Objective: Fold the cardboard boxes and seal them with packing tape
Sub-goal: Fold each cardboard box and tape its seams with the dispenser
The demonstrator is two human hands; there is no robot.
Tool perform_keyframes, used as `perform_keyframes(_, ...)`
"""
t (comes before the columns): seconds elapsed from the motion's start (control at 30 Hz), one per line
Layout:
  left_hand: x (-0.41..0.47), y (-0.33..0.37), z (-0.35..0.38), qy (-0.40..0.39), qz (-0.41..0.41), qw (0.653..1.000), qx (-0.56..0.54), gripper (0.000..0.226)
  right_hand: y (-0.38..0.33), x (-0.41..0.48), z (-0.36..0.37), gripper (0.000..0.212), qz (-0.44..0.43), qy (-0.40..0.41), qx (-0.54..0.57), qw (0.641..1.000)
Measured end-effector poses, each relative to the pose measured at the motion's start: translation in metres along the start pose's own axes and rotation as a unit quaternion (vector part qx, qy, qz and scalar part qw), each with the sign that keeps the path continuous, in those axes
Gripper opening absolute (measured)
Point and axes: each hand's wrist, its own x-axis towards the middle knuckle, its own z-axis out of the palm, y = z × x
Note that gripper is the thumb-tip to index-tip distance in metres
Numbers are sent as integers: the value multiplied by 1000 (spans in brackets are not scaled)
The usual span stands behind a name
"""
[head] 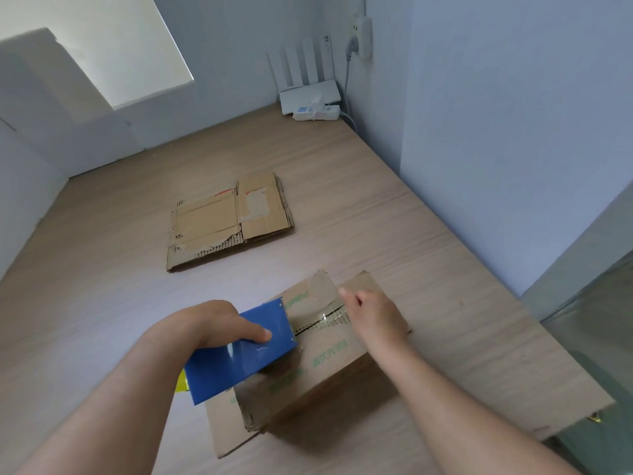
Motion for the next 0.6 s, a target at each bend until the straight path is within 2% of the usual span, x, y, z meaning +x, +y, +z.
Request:
perform_keyframes(0.1,1,-2,-3,-1,7,1000,-3,54,-10,-8,12,44,-32,-2,-71,997)
perform_keyframes(0.33,1,-12,-12,-27,62,998,-20,57,-11,-7,9,48,13,-17,-12,1000)
perform_keyframes(0.6,-2,-69,-5,-137,124,966,-183,65,-13,-8,8,50,16,-22,-7,1000)
